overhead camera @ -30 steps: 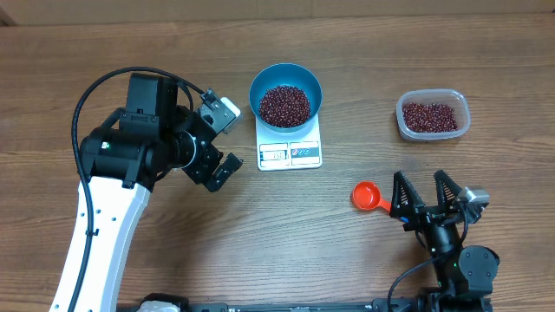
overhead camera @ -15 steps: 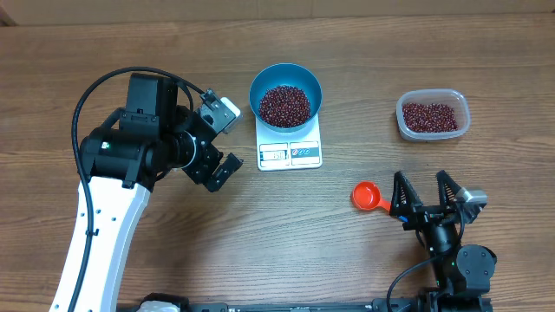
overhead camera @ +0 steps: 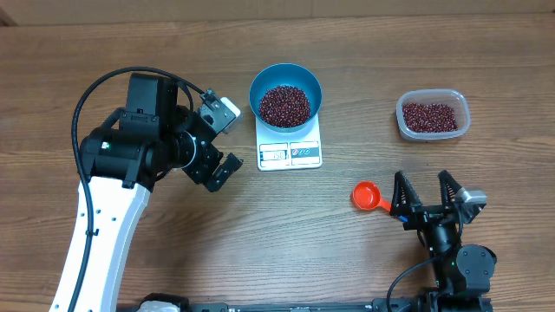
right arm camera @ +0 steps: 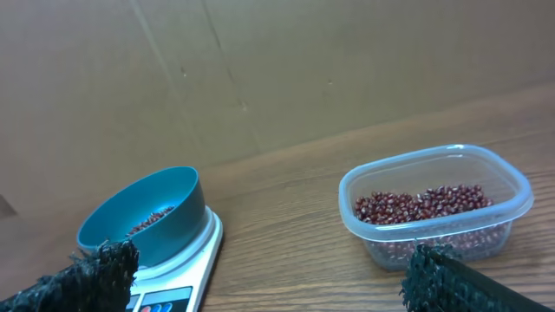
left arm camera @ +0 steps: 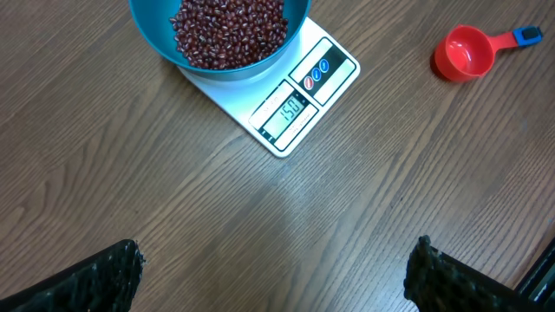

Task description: Scoop item into bowl and weigh 150g on scale

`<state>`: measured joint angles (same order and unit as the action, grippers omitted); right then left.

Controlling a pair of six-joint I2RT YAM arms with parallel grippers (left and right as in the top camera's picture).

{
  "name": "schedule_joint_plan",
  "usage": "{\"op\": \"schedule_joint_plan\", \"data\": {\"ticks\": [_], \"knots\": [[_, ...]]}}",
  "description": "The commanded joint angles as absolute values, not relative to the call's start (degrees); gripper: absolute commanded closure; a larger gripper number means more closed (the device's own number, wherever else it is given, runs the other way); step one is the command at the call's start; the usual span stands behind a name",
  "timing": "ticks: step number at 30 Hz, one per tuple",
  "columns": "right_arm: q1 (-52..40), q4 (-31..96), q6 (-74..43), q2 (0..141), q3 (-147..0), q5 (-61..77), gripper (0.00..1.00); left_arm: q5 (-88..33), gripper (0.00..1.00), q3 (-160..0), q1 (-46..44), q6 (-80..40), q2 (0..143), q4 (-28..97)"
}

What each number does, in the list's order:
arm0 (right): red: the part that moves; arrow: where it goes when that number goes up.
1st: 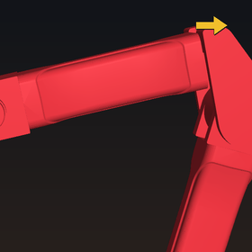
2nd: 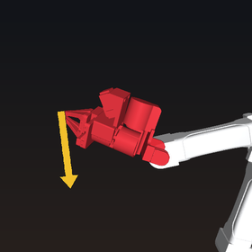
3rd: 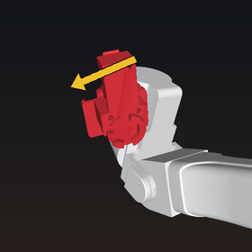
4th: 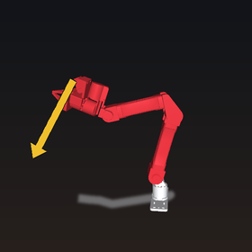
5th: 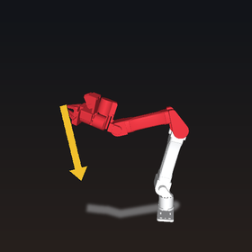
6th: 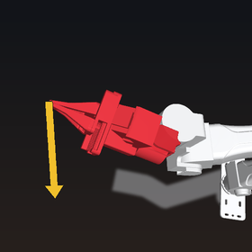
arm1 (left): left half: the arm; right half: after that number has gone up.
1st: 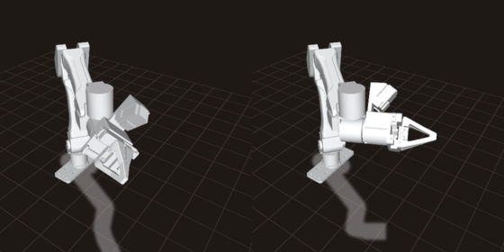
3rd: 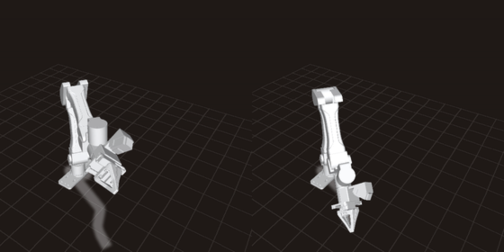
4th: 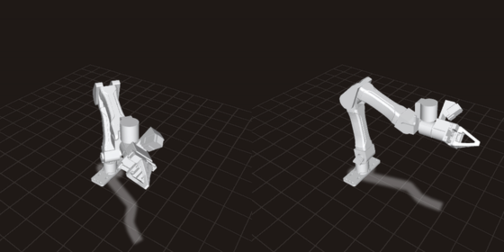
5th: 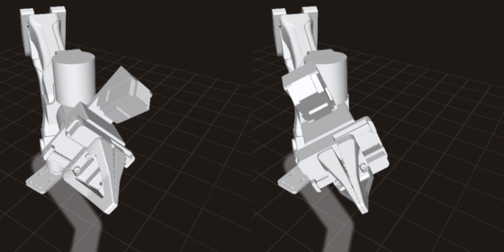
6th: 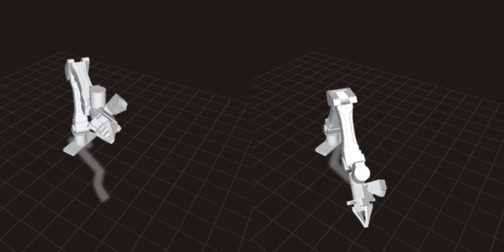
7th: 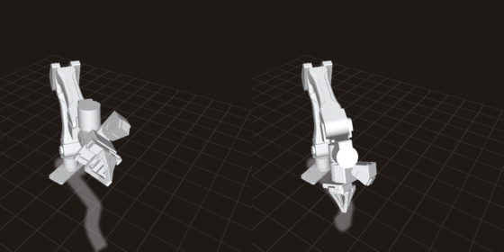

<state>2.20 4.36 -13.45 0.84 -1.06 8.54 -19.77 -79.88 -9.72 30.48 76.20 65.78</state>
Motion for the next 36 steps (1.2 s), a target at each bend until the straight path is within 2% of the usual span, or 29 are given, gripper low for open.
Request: {"op": "schedule_joint_plan", "data": {"ticks": [1,36], "knots": [[1.83,4.29,-11.62,0.14,-0.45,7.92,0.00,-20.56,0.00,-80.79,-9.76,31.75,76.62,65.78],[1.83,4.12,-11.88,0.16,-0.45,7.94,0.00,-20.56,0.00,-80.79,-9.76,31.77,76.62,65.78]]}}
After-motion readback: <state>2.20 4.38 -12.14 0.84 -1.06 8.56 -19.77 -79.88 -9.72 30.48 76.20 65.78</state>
